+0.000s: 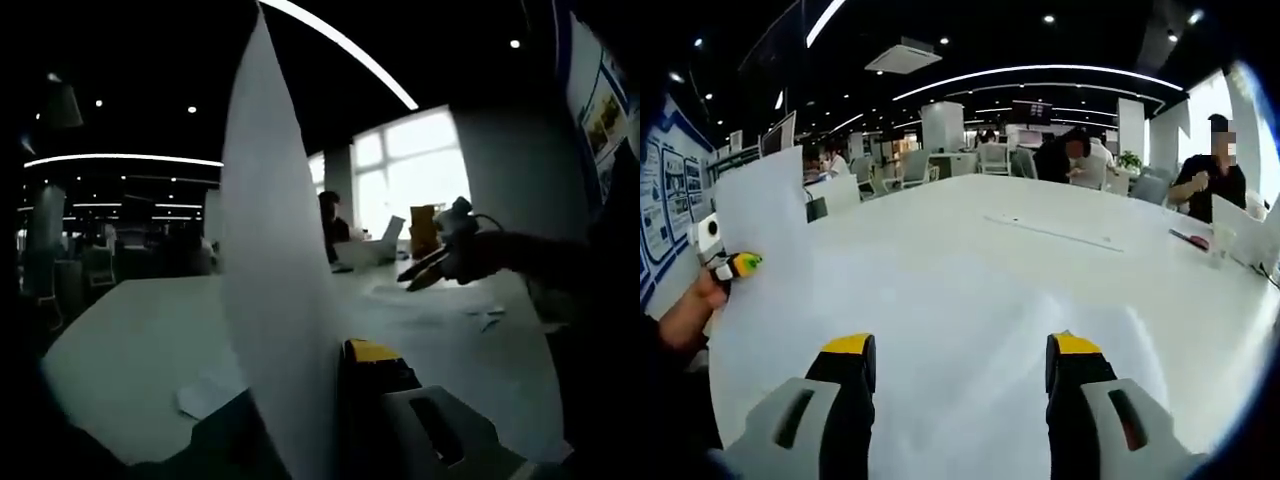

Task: Organize the stack of printing papers by aligning and flattening the scattered papers on the table

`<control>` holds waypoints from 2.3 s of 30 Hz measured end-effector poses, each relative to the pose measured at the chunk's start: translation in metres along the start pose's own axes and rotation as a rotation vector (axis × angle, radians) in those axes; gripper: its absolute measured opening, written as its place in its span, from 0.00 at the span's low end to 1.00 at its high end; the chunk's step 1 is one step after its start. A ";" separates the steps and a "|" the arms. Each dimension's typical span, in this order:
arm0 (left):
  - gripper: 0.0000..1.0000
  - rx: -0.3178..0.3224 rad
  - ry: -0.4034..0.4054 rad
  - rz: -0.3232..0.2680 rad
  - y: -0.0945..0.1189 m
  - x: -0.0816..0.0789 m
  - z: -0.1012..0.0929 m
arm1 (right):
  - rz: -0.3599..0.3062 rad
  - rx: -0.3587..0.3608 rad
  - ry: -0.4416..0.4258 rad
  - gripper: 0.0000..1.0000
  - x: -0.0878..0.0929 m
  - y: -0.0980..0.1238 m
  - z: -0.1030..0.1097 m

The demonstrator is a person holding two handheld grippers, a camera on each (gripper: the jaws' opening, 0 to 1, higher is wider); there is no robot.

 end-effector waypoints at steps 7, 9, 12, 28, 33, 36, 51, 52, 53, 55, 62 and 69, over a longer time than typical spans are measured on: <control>0.07 -0.005 -0.004 0.013 0.000 0.001 0.000 | -0.008 0.010 -0.005 0.65 -0.002 0.005 -0.010; 0.07 -0.007 -0.008 0.021 -0.001 0.002 0.001 | -0.010 0.012 -0.006 0.65 -0.002 0.007 -0.011; 0.07 -0.011 -0.013 0.029 -0.002 0.002 0.001 | -0.017 0.009 -0.011 0.65 -0.002 0.009 -0.012; 0.07 -0.011 -0.014 0.021 0.001 0.001 -0.001 | -0.029 0.028 -0.032 0.65 0.001 0.000 -0.030; 0.07 -0.007 -0.018 0.025 0.000 0.001 -0.001 | -0.053 0.036 -0.025 0.65 -0.006 -0.002 -0.034; 0.07 -0.007 -0.016 0.022 0.000 0.001 -0.001 | -0.054 0.044 -0.012 0.65 -0.010 -0.005 -0.037; 0.07 0.002 -0.017 0.024 0.000 0.001 -0.002 | -0.045 0.043 0.006 0.65 -0.012 -0.017 -0.032; 0.07 0.002 -0.018 0.025 0.000 0.001 -0.002 | -0.048 0.043 0.007 0.65 -0.013 -0.018 -0.033; 0.07 0.002 -0.018 0.026 0.000 0.002 -0.002 | -0.050 0.042 0.009 0.66 -0.013 -0.018 -0.033; 0.07 0.002 -0.019 0.029 0.000 0.002 -0.002 | -0.047 0.045 0.008 0.66 -0.013 -0.019 -0.035; 0.07 0.002 -0.019 0.028 0.000 0.002 -0.001 | -0.036 0.050 0.016 0.65 -0.009 -0.021 -0.035; 0.07 0.002 -0.021 0.034 0.000 0.002 -0.001 | -0.034 0.058 0.024 0.65 -0.010 -0.024 -0.036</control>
Point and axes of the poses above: the point that each gripper's makers call its tool centre point, and the gripper's own axes: y roughly backward along the fingers, z roughly to its left, x roughly out of its underside, the point moved 7 cm from there along y, roughly backward along the fingers, and after that the axes turned 10 degrees about x, right-handed, at the moved point
